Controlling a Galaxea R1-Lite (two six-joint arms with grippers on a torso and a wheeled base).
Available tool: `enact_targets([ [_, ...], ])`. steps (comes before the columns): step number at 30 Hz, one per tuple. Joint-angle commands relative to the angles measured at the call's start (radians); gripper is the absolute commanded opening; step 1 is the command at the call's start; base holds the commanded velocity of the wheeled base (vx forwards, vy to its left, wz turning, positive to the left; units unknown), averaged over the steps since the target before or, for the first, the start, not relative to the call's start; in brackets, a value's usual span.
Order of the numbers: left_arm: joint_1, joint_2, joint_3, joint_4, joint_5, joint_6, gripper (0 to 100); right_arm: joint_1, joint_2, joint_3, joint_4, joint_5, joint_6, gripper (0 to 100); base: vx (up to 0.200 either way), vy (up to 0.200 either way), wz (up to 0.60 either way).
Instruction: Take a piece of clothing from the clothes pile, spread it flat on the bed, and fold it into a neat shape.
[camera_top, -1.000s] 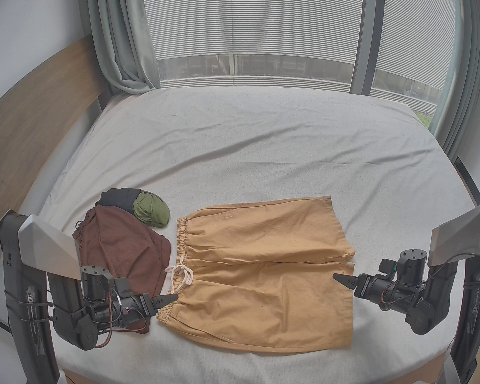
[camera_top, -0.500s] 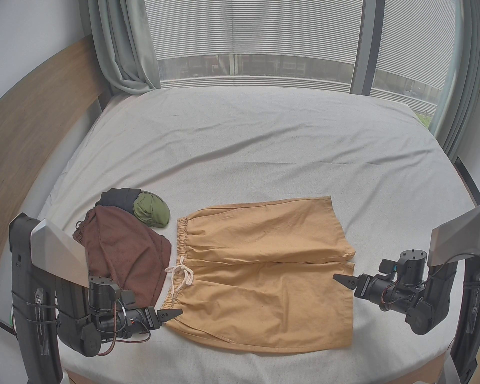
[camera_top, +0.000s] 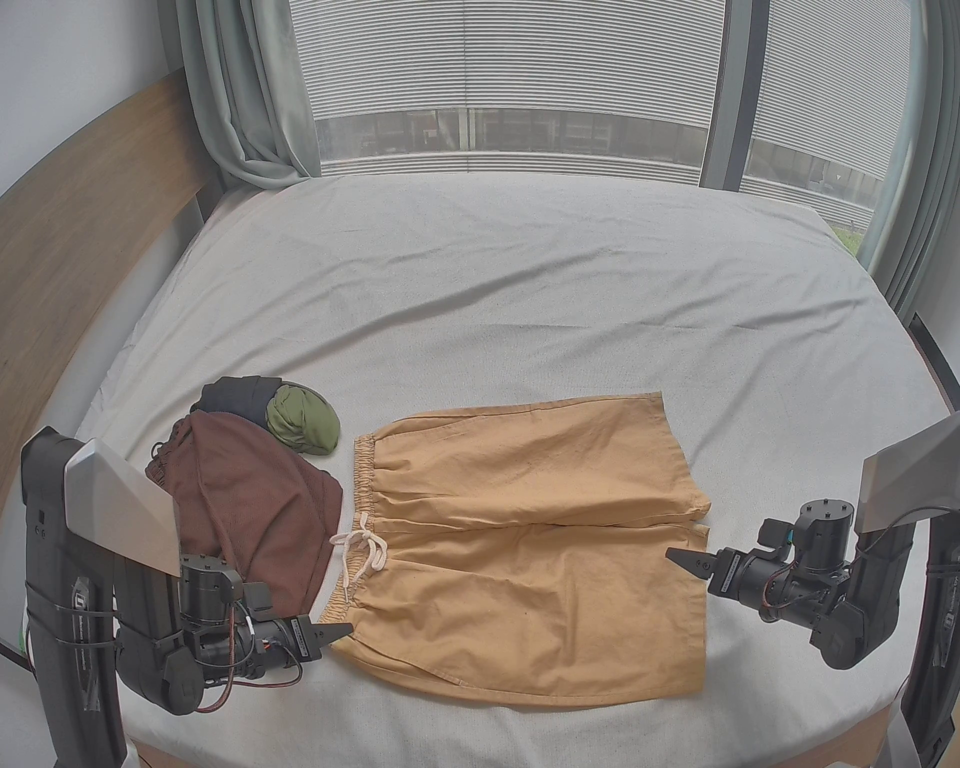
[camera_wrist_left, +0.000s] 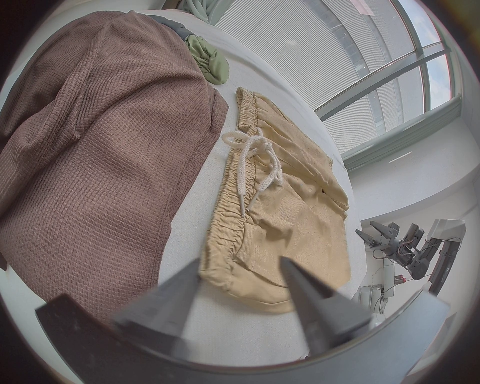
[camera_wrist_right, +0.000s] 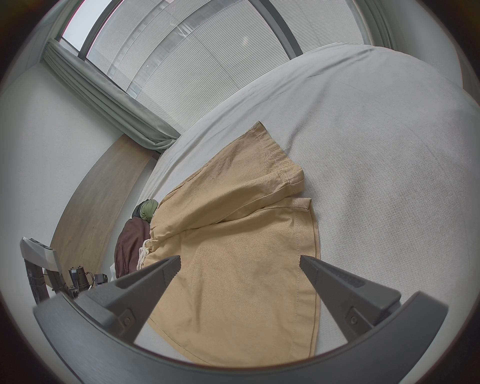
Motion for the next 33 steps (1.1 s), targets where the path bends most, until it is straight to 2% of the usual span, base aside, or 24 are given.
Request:
enact_targets([
  [1, 0.000, 0.004, 0.001, 0.000, -0.001, -0.001, 0, 0.001, -0.001, 0.003, 0.000, 0.001, 0.000, 100, 0.000, 0.000, 0.00],
  [8, 0.002, 0.004, 0.000, -0.003, -0.002, -0.001, 0, 0.000, -0.009, 0.035, 0.001, 0.002, -0.006, 100, 0.000, 0.000, 0.00],
  [13, 0.002, 0.007, 0.000, -0.009, -0.002, -0.001, 0, -0.002, 0.002, 0.105, 0.003, 0.005, -0.080, 100, 0.000, 0.000, 0.00],
  [20, 0.002, 0.027, 0.003, -0.043, -0.001, -0.001, 0, 0.001, 0.028, 0.194, 0.004, 0.007, -0.130, 100, 0.000, 0.000, 0.00],
  [30, 0.002, 0.027, 0.003, -0.043, -0.001, -0.001, 0, 0.013, 0.112, 0.236, 0.003, 0.004, -0.130, 100, 0.000, 0.000, 0.00],
  [33, 0.002, 0.027, 0.003, -0.043, -0.001, -0.001, 0, 0.038, 0.143, 0.239, 0.003, 0.001, -0.123, 100, 0.000, 0.000, 0.00],
])
